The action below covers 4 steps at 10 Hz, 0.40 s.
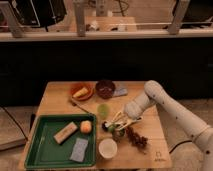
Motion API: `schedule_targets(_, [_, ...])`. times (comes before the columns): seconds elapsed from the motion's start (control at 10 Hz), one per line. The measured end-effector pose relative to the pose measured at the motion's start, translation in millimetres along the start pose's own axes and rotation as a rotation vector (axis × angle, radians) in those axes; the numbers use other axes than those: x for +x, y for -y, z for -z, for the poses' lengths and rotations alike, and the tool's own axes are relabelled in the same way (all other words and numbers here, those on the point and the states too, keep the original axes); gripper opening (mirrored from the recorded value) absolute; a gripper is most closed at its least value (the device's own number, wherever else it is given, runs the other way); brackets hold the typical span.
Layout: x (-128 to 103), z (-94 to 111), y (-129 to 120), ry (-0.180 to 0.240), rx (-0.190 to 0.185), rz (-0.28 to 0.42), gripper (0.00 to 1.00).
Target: Place pepper in metal cup
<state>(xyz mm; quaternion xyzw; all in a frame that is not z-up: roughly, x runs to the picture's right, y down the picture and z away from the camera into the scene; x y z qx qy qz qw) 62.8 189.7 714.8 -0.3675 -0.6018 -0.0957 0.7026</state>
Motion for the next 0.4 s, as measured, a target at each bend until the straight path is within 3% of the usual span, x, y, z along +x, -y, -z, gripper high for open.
schedule_targets(0.4, [3.3,6.3,1.9,-0.026,0.022,0.004,0.8])
